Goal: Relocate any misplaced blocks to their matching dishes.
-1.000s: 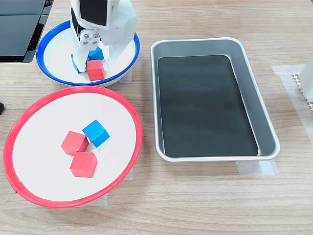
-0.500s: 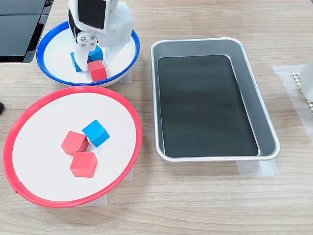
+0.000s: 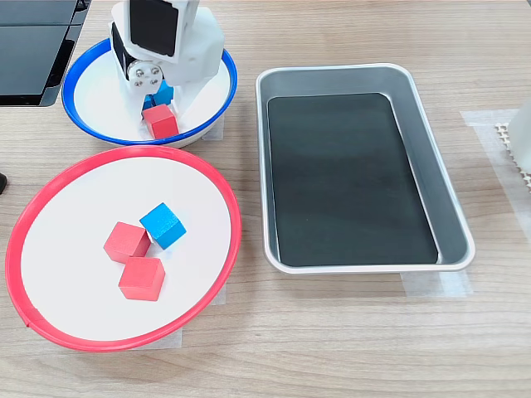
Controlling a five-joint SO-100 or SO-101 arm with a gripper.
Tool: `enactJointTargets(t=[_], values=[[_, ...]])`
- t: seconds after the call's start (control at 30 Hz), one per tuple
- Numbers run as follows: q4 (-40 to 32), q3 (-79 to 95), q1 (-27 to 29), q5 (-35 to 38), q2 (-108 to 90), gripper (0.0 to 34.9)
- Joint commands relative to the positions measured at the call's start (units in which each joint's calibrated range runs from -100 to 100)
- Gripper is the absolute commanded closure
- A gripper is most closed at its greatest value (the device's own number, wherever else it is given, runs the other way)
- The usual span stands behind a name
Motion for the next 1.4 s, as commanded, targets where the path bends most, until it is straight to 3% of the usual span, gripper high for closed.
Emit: enactJointTargets(t=[0.0,0.23,0.57,1.0,1.37], values=[[1.1,1.1,-0.7,0.1,-2.5,22.6],[1.6,2.0,-1.0,0.2,-3.0,24.5],[0.7,1.9,-1.5,0.6,-3.0,34.6],[4.8,-1.7,-3.4,0.3,-11.5,34.6],[7.8,0.2,-13.7,0.7,-19.2,34.6]])
